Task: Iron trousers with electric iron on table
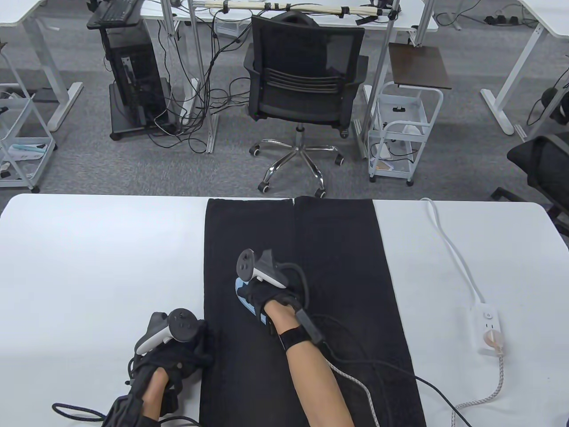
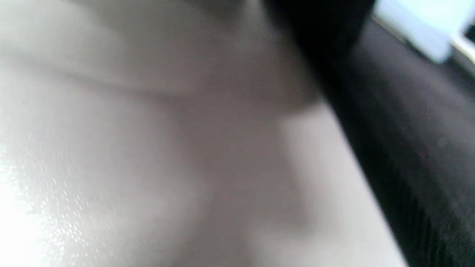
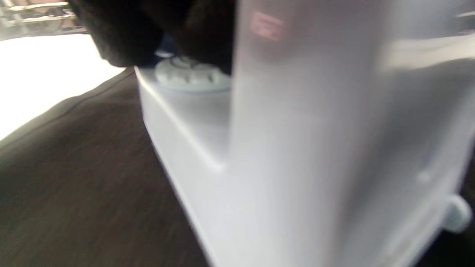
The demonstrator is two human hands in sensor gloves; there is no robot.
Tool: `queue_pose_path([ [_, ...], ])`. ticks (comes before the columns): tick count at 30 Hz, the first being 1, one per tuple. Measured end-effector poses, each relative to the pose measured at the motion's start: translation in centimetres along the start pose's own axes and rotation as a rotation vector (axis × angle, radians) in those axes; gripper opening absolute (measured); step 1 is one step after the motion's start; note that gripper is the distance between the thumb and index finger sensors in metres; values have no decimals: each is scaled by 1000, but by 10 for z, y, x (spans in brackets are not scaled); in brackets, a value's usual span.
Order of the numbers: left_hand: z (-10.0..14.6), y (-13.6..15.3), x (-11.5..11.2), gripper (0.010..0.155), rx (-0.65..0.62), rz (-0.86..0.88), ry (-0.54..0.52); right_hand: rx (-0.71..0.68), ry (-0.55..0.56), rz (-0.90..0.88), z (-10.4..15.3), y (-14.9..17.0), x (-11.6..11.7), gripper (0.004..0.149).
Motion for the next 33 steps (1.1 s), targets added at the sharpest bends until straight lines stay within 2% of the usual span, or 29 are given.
queue_pose_path([
  [6, 0, 1, 0, 94, 0, 0, -5, -128, -18, 47, 54, -13, 23, 59],
  [15, 4, -1, 0, 93, 32, -45, -27, -395, -51, 156, 150, -38, 62, 59],
  [20, 4, -2, 1, 92, 37, -61, -48, -498, -48, 196, 181, -43, 74, 59],
  [24, 4, -2, 2, 92, 33, -78, -56, -572, 13, 203, 192, -41, 75, 60],
  [28, 4, -5, 9, 91, 17, -89, -76, -601, 107, 68, 202, -17, 65, 59],
  [30, 7, -15, 22, 87, -30, -92, -192, -591, 223, -115, 214, 15, 47, 59],
  [31, 7, -19, 27, 87, -51, -93, -216, -588, 243, -146, 216, 23, 43, 59],
  [33, 11, -38, 44, 87, -93, -75, -282, -552, 330, -246, 229, 64, 18, 59],
])
Point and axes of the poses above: the tracker on the back of each hand, its own y axis roughly to the little-finger side, its own z axis roughly from the fingertips to the wrist, x = y × z, the point moved 2 cm from there along -z, roughly from the wrist to the fingertips, and after that the axes turned 4 degrees about -y, right-handed, at the moved point
